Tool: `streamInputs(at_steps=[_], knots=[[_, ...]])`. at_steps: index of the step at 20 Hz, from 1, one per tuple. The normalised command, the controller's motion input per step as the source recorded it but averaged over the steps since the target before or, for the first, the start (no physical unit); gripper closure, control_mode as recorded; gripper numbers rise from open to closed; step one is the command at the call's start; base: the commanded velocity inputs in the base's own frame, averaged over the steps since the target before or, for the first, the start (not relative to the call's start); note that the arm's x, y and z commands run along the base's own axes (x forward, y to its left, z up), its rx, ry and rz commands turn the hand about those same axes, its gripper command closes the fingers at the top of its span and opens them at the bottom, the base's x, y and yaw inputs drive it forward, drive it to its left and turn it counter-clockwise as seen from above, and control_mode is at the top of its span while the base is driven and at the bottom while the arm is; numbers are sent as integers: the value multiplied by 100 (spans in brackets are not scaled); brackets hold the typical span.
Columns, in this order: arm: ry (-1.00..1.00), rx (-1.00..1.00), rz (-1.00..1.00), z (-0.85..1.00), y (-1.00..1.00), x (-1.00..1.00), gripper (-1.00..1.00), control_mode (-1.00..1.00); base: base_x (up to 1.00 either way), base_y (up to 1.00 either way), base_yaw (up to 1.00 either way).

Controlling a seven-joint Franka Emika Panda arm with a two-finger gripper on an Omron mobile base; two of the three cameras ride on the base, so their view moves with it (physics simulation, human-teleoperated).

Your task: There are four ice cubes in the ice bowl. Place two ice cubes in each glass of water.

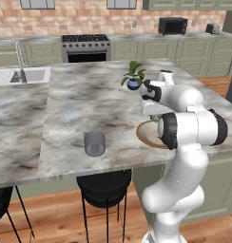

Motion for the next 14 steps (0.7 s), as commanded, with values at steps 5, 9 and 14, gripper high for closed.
streamInputs(at_steps=[5,9,14], knots=[[0,0,0,0,0,0,100,-100,0,0,0],[0,0,0,0,0,0,100,-100,0,0,0],[0,0,0,0,0,0,100,100,0,0,0]])
